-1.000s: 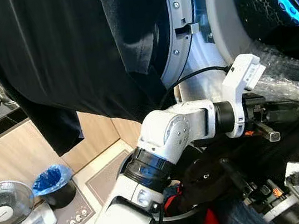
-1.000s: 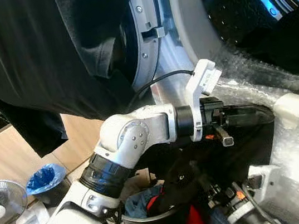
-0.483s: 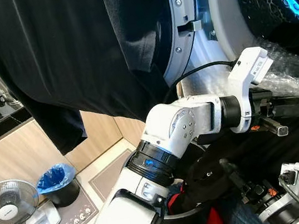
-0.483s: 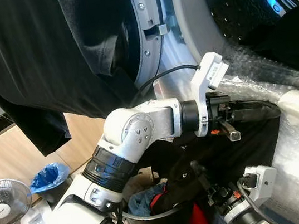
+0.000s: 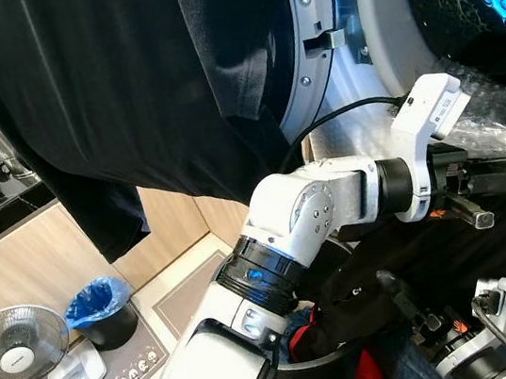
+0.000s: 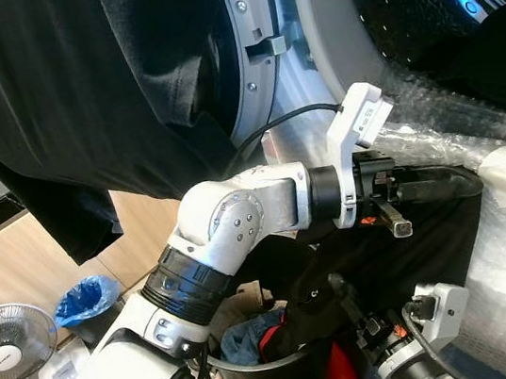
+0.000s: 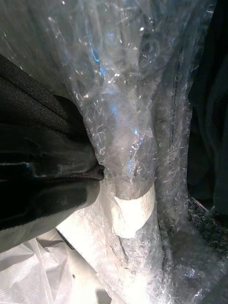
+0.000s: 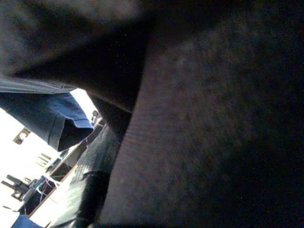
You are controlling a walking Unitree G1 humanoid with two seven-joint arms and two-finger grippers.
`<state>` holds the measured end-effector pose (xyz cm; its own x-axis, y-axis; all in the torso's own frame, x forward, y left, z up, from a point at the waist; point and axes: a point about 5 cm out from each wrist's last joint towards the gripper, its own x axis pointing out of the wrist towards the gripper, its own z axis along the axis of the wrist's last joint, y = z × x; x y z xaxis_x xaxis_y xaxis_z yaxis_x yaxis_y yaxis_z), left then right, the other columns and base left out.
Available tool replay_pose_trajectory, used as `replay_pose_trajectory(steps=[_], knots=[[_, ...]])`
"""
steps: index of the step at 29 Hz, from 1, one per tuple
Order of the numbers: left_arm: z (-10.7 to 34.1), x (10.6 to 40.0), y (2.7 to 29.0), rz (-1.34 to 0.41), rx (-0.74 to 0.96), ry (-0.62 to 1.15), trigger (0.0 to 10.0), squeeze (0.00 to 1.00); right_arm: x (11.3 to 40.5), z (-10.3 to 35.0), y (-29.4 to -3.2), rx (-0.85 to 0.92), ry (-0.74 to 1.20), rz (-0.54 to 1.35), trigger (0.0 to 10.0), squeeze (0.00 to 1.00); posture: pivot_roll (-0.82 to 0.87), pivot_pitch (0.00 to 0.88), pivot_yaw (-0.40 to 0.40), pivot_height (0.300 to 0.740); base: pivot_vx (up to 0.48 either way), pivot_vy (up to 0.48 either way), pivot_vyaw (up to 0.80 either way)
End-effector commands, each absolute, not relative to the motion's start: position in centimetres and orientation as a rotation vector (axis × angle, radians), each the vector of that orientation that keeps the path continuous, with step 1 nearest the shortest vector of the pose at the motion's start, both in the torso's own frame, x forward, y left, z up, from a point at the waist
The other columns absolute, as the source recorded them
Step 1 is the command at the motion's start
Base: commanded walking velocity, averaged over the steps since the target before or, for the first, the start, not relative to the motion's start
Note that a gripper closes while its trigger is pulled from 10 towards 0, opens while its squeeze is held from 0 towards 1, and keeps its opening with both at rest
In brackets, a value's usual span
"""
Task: Clothes washing
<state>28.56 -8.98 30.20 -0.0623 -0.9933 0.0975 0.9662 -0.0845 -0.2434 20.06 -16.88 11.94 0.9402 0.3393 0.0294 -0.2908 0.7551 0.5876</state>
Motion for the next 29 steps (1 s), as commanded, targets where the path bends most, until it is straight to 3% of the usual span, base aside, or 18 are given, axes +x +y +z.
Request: replay_pose_trajectory(steps=[1, 9, 10, 11, 23, 29], knots=[[33.3, 26.1, -10.7, -1.748, -0.289, -0.043, 10.0, 0.0, 20.1, 11.6, -16.4, 0.655, 0.095, 0.352, 0.0, 0.0, -0.3, 0.0, 0.161, 0.74, 0.0, 0.0, 0.0], [33.1, 25.9, -10.4, -1.76, -0.263, -0.082, 10.0, 0.0, 19.9, 11.6, -16.4, 0.669, 0.084, 0.357, 0.0, 0.0, -0.29, 0.0, 0.161, 0.74, 0.0, 0.0, 0.0], [33.0, 25.8, -10.4, -1.767, -0.262, -0.078, 10.0, 0.26, 19.9, 11.7, -16.4, 0.668, 0.081, 0.362, 0.0, 0.0, -0.29, 0.0, 0.161, 0.74, 0.0, 0.0, 0.0], [32.9, 25.8, -10.3, -1.782, -0.263, -0.071, 10.0, 1.0, 20.0, 11.7, -16.4, 0.67, 0.078, 0.368, 0.0, 0.0, -0.29, 0.0, 0.162, 0.74, 0.0, 0.0, 0.0], [31.7, 25.3, -9.3, -1.862, -0.195, -0.058, 10.0, 1.0, 19.5, 12.2, -16.3, 0.654, 0.052, 0.477, 0.0, 0.0, -0.28, 0.0, 0.158, 0.74, 0.0, 0.0, 0.0], [30.5, 25.5, -7.6, -1.876, -0.055, -0.071, 10.0, 1.0, 18.7, 12.2, -17.2, 0.617, 0.046, 0.59, 0.0, 0.0, -0.27, 0.0, 0.156, 0.74, 0.0, 0.0, 0.0]])
